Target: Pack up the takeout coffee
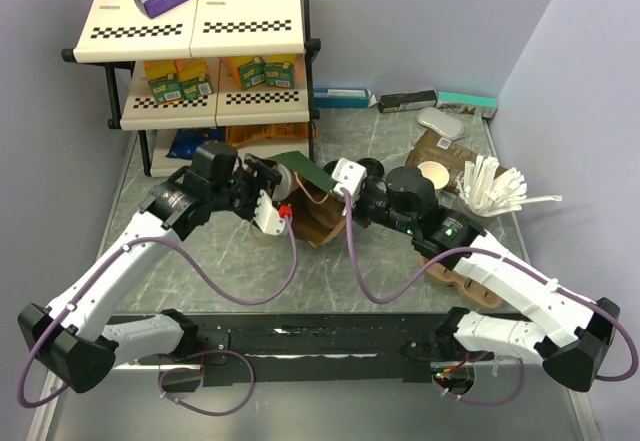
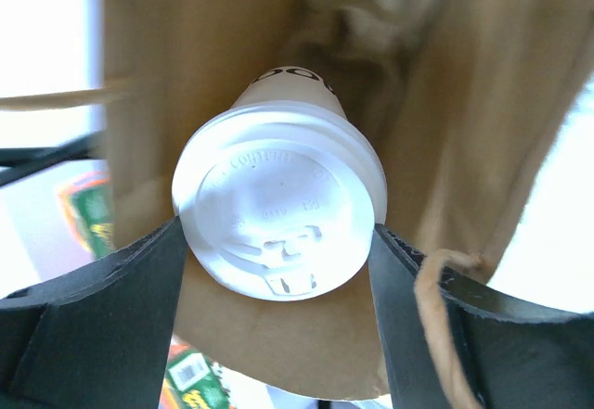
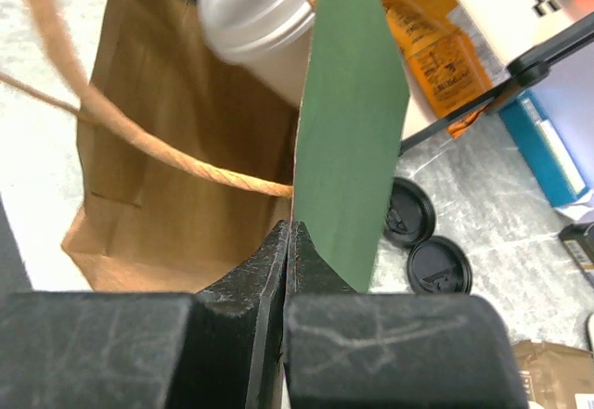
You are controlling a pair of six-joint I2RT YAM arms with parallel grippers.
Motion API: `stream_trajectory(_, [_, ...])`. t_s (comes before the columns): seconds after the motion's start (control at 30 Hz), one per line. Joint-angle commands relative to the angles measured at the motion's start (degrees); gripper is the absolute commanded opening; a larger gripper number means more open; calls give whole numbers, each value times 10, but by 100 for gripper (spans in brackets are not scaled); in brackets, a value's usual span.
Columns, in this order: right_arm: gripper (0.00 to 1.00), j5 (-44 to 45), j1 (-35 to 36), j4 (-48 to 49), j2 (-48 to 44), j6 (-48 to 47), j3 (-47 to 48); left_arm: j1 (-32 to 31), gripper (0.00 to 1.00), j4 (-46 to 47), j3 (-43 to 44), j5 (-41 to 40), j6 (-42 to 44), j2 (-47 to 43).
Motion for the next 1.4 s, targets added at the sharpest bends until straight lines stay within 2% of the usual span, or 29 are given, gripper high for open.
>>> stream_trajectory(0.0, [0, -37, -16, -9, 9, 17, 50, 3, 1, -10, 64, 58, -11, 21])
stream_trajectory(0.33, [0, -20, -21, -12, 15, 21, 52, -16, 1, -46, 41, 100, -41, 24])
stream_trajectory(0.47, [0, -23, -20, -12, 22, 21, 55, -43, 1, -33, 35, 102, -50, 30])
stream_trajectory(0.6, [0, -3, -19, -7, 34, 32, 69, -70, 1, -61, 43, 104, -34, 56])
stream_trajectory(0.83, [0, 18, -3, 1, 36, 37, 75, -109, 1, -13, 34, 60, -47, 82])
stream_trajectory(1.37, [0, 51, 22, 11, 43, 61, 87, -151, 1, 70, 20, -43, -113, 129])
